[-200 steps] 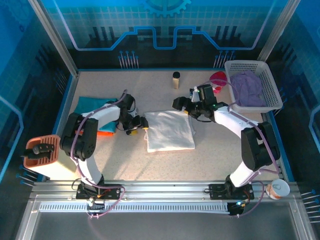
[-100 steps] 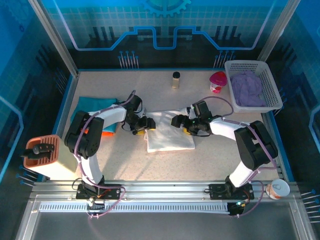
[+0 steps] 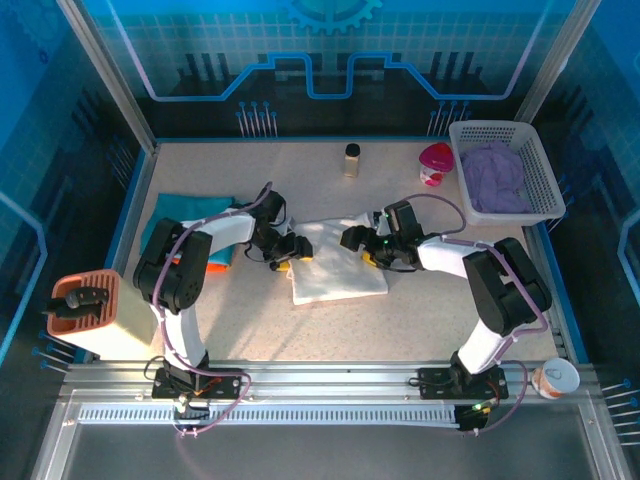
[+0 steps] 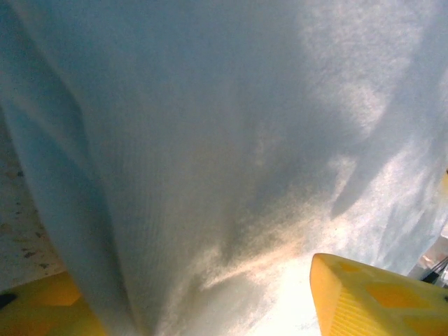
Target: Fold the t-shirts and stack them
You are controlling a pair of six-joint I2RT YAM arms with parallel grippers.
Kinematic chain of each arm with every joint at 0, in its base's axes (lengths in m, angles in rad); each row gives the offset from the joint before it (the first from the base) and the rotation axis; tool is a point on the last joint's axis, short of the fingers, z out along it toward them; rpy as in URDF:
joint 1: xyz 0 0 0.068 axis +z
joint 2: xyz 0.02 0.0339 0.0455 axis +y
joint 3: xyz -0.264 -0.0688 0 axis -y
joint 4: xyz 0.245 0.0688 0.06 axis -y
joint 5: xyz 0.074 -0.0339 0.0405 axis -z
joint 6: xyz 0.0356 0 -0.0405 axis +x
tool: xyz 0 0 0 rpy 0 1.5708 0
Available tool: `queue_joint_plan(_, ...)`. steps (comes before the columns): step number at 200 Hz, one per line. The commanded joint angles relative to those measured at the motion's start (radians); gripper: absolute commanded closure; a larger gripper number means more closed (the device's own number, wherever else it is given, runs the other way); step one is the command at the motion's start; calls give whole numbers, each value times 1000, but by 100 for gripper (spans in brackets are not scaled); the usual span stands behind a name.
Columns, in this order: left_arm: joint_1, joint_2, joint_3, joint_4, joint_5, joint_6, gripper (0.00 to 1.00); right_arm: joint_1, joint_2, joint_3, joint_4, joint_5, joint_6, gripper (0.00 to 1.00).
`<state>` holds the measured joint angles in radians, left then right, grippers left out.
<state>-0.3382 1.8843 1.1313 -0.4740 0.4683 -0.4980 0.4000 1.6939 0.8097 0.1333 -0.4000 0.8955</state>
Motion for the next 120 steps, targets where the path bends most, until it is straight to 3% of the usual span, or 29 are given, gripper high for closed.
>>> queue_joint_plan(1,-47,42,-26,116,85,-62,40,9,32,-28,25,-26,40,10)
queue_joint_plan(63,-56,61,-18,156,108,-105,50,10,24,-53,52,-24,69,10)
queue_joint_plan(120,-56,76,-3,115,80,-88,77,10,18,-63,65,-29,88,11)
